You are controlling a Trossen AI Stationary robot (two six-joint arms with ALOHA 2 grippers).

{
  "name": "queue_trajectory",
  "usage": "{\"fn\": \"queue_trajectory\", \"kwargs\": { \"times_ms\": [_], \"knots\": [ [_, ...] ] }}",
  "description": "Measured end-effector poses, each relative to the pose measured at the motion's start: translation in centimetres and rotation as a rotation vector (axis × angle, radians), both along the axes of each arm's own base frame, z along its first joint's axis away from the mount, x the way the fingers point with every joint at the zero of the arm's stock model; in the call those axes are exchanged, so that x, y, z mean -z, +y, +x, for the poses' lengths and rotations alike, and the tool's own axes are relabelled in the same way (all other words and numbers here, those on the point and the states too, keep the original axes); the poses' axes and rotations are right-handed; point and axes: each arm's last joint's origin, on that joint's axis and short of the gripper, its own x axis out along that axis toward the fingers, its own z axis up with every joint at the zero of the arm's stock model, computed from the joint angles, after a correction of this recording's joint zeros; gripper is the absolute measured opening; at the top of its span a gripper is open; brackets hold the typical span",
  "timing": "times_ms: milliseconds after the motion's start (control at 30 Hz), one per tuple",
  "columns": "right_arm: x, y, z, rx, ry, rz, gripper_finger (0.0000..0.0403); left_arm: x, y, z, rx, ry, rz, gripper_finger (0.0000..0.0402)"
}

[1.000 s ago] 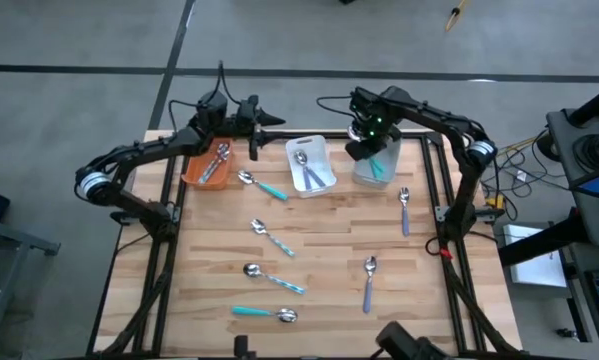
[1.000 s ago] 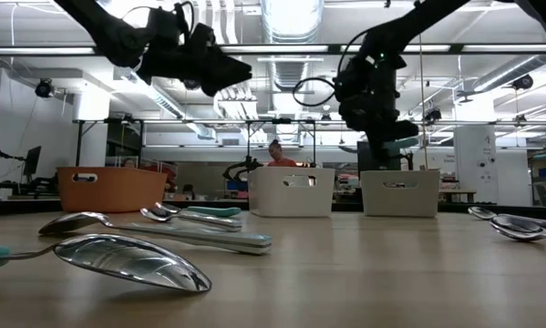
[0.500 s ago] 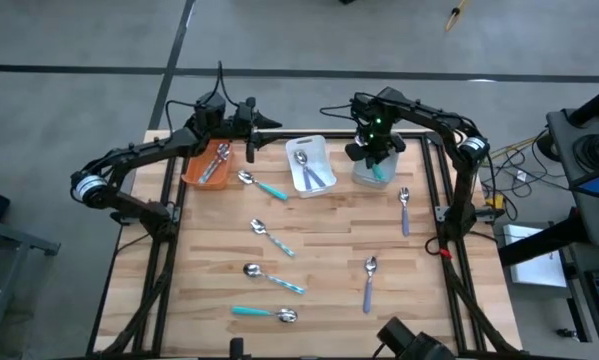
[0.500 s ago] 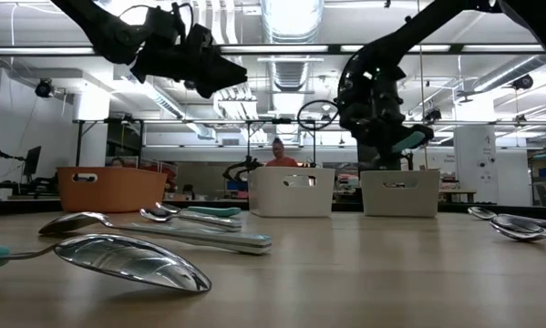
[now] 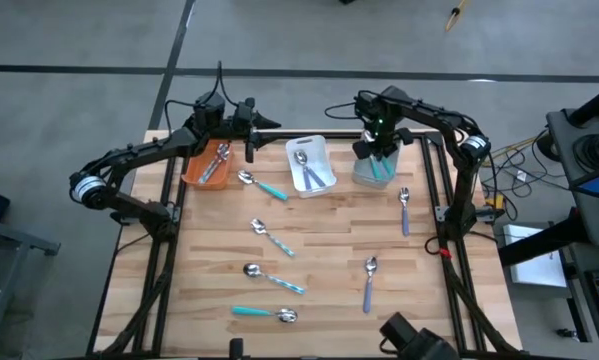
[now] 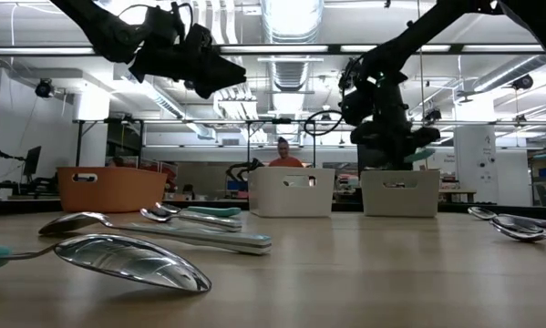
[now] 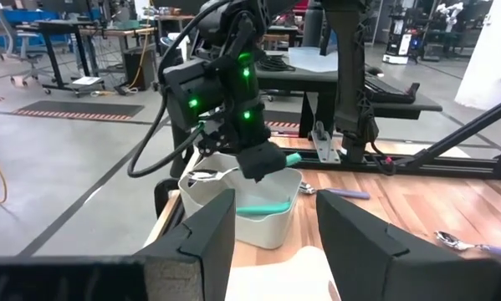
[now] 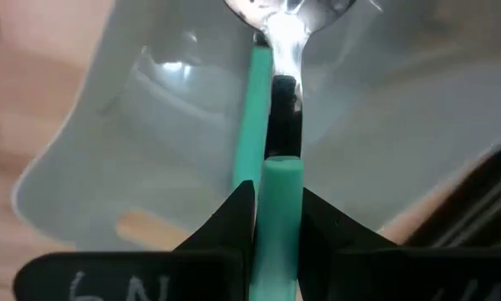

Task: Sort silverware by color (type)
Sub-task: Put the blue spoon into the gray bin

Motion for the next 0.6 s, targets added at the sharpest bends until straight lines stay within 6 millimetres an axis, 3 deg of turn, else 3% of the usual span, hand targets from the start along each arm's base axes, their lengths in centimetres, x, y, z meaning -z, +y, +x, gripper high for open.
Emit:
{"fn": "queue_trajectory", "kwargs": {
  "times_ms": [600],
  "knots": [
    [2.7, 0.1, 0.0, 0.037, -0.021, -0.035, 0.0050, 0.1, 0.0, 0.0, 0.000, 0.005, -0.005, 0.0149]
  ]
}}
